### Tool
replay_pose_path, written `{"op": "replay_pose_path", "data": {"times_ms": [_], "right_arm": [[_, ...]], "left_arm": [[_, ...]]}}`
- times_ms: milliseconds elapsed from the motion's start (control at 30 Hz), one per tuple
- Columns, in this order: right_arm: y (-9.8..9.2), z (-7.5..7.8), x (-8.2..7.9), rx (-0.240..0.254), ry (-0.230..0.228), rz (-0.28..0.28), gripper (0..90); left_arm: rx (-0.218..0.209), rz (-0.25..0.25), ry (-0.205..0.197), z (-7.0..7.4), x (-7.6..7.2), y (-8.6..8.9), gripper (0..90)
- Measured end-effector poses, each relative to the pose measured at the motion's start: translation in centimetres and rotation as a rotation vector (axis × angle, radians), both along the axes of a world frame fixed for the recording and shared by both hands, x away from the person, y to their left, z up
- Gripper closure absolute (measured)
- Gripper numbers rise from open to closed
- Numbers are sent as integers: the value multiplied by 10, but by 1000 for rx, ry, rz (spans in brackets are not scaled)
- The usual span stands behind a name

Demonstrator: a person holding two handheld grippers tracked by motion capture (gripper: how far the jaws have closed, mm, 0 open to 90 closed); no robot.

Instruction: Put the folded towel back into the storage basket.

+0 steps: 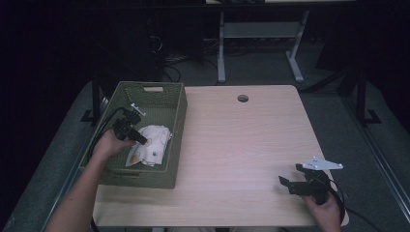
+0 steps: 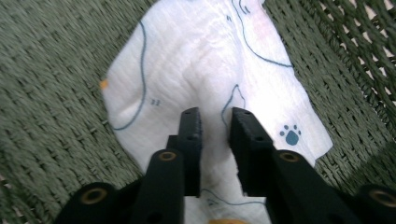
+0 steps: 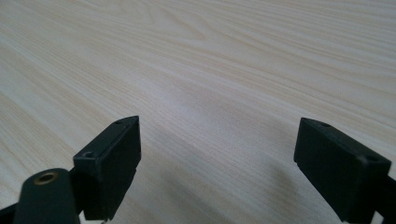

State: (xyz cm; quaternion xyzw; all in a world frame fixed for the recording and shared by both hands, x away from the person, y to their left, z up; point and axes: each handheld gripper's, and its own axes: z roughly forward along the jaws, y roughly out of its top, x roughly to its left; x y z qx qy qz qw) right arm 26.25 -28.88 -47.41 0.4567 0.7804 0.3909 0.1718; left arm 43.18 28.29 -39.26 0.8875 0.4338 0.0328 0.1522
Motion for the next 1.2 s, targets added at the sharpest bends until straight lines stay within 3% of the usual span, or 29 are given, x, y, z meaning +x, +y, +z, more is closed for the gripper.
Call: {"op": "replay_pose_path", "data": {"times_ms": [100, 333, 433, 533, 633, 900, 1033, 1133, 1200], "right_arm": [[0, 0, 0, -1, 2, -1, 145], [-1, -1, 1, 2, 3, -4, 145], [-2, -1, 1, 1, 3, -3, 145], [-2, -1, 1, 2, 3, -2, 145], [-1, -1, 1, 4, 4, -1, 145], [1, 0, 0, 2, 1, 7, 145], [1, 0, 0, 2, 0, 9, 145], [1, -1, 1, 4, 3, 7, 145], [1, -1, 1, 1, 4, 8, 145]], "left_arm": [[18, 2, 14, -5, 3, -2, 774], [84, 22, 60, -19, 9, -2, 693], [58, 29, 49, -15, 9, 0, 656], [-17, 48, 28, -4, 7, 4, 649], [-39, 45, 23, 3, 4, 7, 681], [-38, 18, 87, -7, 0, 4, 825], [-30, 16, 125, -19, -1, 3, 831], [-40, -9, 192, -27, -3, 1, 828], [-30, -20, 208, -30, -4, -1, 810]]}}
